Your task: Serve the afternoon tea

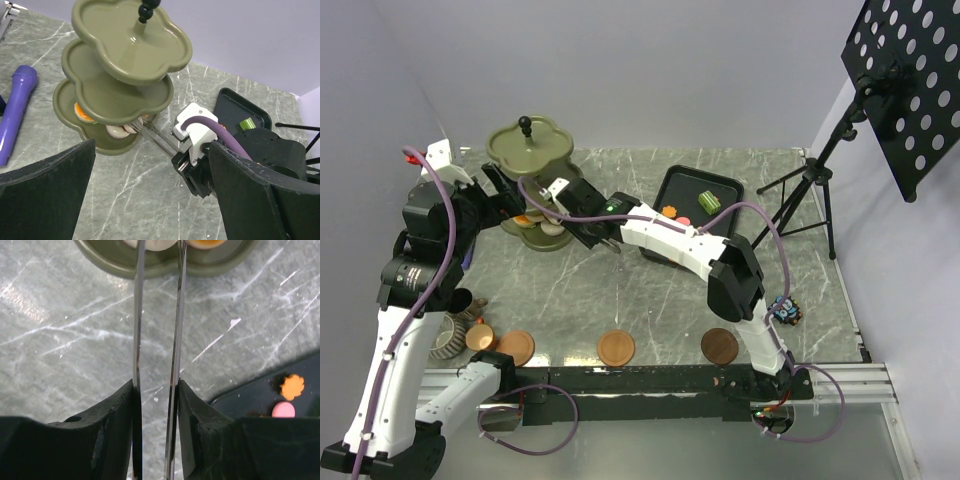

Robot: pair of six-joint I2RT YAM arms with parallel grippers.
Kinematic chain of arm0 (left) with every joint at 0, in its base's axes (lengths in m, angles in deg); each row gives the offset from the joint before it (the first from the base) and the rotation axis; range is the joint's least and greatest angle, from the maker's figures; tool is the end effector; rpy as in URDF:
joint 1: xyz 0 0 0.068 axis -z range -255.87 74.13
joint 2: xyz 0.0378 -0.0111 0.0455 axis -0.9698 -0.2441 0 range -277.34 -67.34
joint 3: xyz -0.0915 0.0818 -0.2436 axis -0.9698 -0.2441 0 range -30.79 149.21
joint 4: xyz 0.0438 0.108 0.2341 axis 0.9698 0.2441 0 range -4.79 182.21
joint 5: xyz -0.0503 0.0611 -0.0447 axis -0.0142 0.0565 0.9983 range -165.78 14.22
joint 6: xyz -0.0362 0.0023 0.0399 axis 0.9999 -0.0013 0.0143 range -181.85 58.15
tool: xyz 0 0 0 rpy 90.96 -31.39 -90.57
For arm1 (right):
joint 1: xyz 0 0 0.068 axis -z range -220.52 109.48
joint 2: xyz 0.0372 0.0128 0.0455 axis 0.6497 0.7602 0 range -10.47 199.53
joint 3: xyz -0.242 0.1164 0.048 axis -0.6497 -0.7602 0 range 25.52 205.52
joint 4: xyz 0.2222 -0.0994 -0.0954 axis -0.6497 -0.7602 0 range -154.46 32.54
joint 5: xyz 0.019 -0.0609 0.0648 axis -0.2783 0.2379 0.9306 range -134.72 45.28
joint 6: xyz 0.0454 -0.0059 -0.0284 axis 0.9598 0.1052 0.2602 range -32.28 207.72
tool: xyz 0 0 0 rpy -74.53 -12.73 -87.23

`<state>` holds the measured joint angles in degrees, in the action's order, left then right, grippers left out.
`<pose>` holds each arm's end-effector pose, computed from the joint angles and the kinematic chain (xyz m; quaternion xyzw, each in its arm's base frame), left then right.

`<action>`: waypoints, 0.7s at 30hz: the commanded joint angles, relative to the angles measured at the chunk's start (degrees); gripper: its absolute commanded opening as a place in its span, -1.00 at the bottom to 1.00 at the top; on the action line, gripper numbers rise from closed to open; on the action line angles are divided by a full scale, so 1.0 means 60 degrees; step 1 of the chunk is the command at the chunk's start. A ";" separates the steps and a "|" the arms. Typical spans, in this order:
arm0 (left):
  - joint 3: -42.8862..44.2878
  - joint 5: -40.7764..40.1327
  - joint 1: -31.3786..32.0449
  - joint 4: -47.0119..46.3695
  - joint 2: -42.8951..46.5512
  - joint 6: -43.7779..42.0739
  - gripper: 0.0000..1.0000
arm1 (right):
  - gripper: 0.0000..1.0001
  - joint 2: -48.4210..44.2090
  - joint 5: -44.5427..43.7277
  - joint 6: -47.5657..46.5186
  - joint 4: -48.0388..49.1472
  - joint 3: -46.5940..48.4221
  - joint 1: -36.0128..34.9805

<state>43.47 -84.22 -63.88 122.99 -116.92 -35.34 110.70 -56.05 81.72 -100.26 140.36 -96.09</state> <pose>0.1506 -0.0265 0.4465 -0.1440 0.7690 -0.1500 0.6045 0.2760 0.3903 0.2897 -0.4476 0.8187 0.0617 0.3543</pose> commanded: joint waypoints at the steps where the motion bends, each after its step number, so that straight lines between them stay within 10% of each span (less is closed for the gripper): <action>1: 0.0294 -0.0086 0.0023 -0.0218 0.0134 -0.0169 0.99 | -0.18 0.0152 -0.0381 -0.0260 0.0674 0.0576 0.0019; 21: 0.0309 -0.0086 0.0023 -0.0189 0.0207 -0.0198 0.99 | 0.07 0.1003 -0.0543 -0.0699 0.1040 0.1074 0.0019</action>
<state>43.47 -84.75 -63.88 123.25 -116.55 -35.72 116.45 -58.54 78.39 -94.73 144.49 -95.98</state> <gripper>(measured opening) 0.995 0.515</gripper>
